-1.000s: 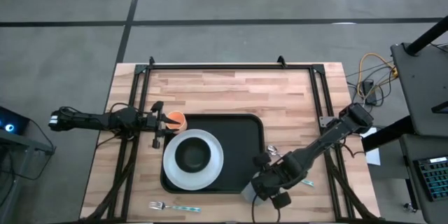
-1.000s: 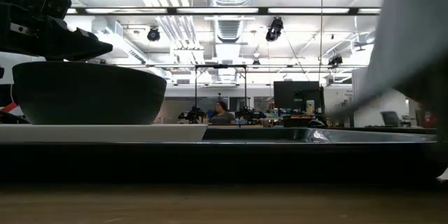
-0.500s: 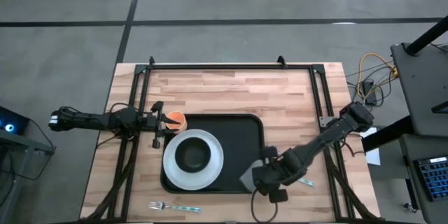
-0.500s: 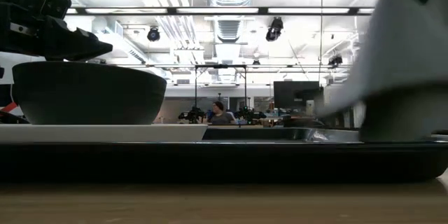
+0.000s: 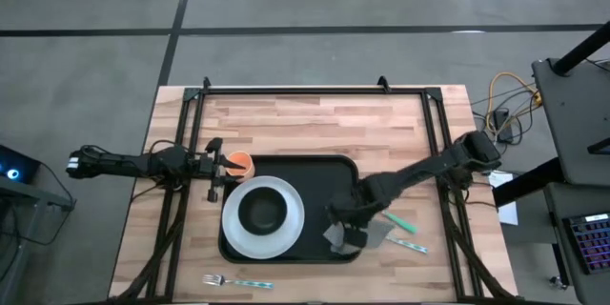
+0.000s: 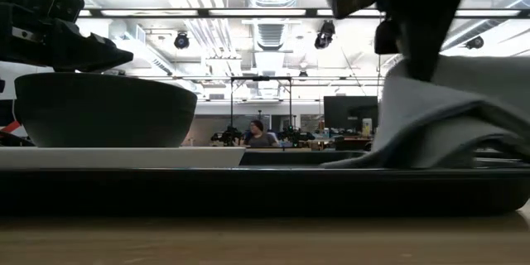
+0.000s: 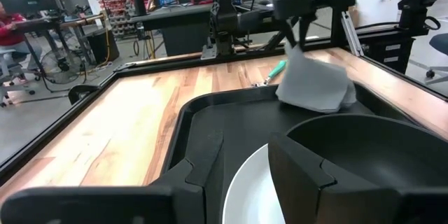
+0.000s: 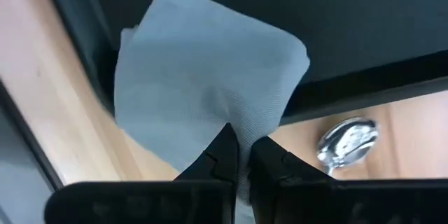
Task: Set up tray
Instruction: Put the table napkin on the tray
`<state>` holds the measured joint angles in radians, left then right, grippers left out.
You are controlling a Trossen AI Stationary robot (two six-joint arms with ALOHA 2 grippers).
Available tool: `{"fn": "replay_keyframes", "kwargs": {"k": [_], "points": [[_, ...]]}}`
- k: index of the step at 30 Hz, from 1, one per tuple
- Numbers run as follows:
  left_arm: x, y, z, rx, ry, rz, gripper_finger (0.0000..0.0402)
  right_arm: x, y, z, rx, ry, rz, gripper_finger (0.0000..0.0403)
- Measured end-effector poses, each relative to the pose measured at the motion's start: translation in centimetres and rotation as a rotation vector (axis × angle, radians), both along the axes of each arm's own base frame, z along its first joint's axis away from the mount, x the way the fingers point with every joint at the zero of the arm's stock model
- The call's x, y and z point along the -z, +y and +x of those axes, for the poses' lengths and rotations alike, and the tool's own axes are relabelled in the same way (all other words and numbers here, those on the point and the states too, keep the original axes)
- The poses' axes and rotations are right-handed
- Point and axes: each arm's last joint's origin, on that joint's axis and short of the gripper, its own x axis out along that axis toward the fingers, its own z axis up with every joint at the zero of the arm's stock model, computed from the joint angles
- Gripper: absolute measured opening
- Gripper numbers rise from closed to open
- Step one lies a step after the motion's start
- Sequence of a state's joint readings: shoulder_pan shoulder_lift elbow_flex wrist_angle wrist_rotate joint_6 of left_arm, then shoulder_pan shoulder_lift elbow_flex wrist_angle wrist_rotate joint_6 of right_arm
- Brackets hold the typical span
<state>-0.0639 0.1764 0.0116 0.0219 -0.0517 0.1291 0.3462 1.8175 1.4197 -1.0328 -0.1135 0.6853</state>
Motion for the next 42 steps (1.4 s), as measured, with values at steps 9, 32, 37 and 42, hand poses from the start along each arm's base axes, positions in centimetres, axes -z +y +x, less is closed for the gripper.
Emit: {"fn": "replay_keyframes", "kwargs": {"k": [9,32,37,42], "points": [[0.0,0.0,0.0,0.000,0.000,0.000,0.0093,0.1,-3.1,1.7,0.159,-0.049,0.087,0.0009],[0.0,0.0,0.0,0.000,0.000,0.000,0.0093,1.0,-5.1,3.5,0.405,-0.114,0.310,0.0009],[0.0,0.0,0.0,0.000,0.000,0.000,0.0093,2.8,-5.4,2.7,0.660,-0.052,0.269,0.0009],[0.0,0.0,0.0,0.000,0.000,0.000,0.0093,4.2,-4.5,2.7,0.750,-0.136,0.353,0.0009]]}}
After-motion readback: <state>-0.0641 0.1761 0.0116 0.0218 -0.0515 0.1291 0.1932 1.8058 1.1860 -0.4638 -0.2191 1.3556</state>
